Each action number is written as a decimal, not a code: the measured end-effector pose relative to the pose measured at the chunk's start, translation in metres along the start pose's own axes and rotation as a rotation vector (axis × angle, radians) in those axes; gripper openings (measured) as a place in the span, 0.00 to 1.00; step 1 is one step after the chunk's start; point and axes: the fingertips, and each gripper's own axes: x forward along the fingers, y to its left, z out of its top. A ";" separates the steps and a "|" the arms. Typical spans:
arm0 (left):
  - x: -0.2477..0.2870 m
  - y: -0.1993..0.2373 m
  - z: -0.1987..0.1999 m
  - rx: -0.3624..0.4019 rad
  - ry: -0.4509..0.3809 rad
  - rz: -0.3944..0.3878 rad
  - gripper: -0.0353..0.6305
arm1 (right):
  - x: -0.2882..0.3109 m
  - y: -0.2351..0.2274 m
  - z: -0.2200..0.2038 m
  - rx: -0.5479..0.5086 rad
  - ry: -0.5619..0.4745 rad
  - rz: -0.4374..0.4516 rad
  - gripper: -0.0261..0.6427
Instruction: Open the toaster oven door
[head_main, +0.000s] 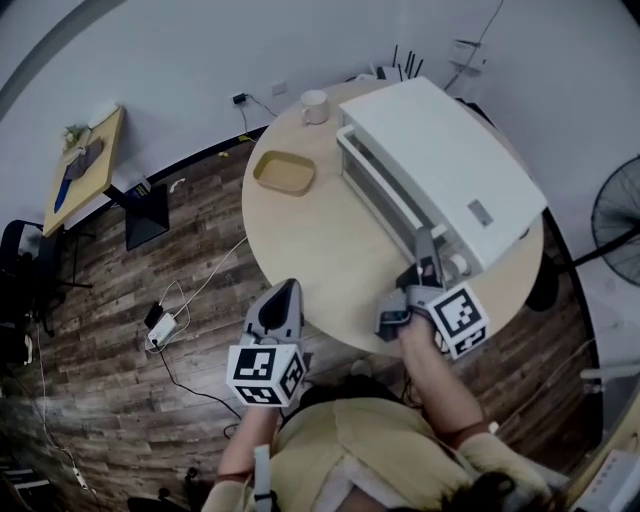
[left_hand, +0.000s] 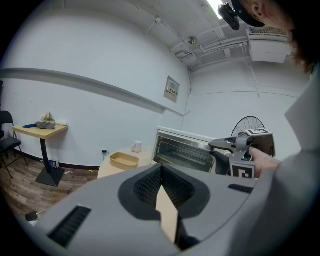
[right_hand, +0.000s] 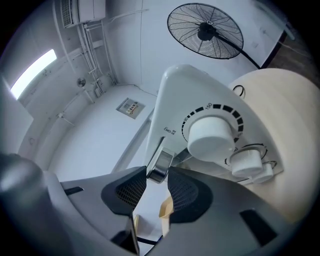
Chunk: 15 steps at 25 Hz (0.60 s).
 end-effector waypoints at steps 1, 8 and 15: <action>-0.002 0.002 0.000 -0.003 -0.002 -0.003 0.06 | -0.001 -0.001 0.000 0.001 -0.007 -0.004 0.23; -0.015 0.017 0.002 -0.017 -0.023 -0.013 0.06 | -0.006 0.005 -0.016 -0.058 -0.001 0.037 0.23; -0.024 0.027 0.002 -0.026 -0.025 -0.016 0.06 | -0.016 0.004 -0.035 -0.118 0.037 -0.022 0.23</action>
